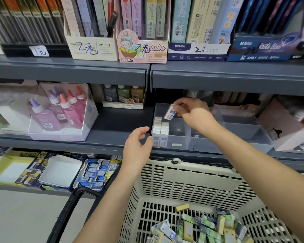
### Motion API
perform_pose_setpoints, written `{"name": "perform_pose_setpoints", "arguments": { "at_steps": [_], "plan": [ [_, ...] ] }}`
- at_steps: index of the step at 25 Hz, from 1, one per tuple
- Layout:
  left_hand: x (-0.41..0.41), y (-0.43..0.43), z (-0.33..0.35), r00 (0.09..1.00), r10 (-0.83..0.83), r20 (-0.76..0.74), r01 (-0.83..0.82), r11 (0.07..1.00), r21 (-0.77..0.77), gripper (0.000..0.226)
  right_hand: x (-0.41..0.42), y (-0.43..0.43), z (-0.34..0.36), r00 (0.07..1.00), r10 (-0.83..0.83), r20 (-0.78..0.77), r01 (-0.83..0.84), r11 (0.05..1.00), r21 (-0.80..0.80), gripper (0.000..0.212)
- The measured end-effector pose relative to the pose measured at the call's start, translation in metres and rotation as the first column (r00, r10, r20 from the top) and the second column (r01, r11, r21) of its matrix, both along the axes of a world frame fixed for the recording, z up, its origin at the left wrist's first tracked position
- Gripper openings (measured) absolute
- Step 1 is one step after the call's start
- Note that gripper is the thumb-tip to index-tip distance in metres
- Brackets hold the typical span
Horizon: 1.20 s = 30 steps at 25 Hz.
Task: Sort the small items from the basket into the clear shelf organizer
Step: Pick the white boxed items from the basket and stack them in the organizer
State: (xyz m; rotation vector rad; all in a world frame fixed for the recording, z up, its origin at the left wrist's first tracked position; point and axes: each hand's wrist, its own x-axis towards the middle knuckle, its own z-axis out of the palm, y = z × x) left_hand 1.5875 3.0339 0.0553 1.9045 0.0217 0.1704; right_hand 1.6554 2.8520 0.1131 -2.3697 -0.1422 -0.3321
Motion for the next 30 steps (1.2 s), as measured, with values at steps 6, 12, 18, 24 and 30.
{"name": "perform_pose_setpoints", "arguments": {
  "at_steps": [6,12,18,24,30],
  "plan": [
    [0.001,-0.003,-0.004,0.997,-0.071,0.005,0.07,0.994,0.082,0.032,0.01,0.01,-0.017,0.983,0.01,-0.182,-0.048,0.977,-0.207,0.016],
    [0.001,-0.004,-0.006,0.998,-0.063,0.02,0.061,0.994,0.089,0.033,0.016,0.017,-0.026,0.957,0.027,-0.29,-0.106,0.959,-0.261,0.019],
    [-0.002,-0.005,-0.007,0.997,-0.066,0.037,0.061,0.992,0.111,0.031,-0.01,0.001,-0.016,0.974,0.076,-0.215,-0.116,0.978,-0.176,0.027],
    [-0.024,-0.011,-0.004,0.986,0.043,0.16,-0.055,0.996,0.071,0.021,-0.115,-0.046,-0.03,0.993,0.113,-0.03,-0.109,0.99,0.093,0.015],
    [-0.083,-0.044,-0.042,0.948,-0.314,-0.046,0.317,0.927,0.2,0.009,-0.193,-0.059,-0.114,0.888,0.224,-0.401,-0.265,0.963,-0.048,0.01]
  ]
}}
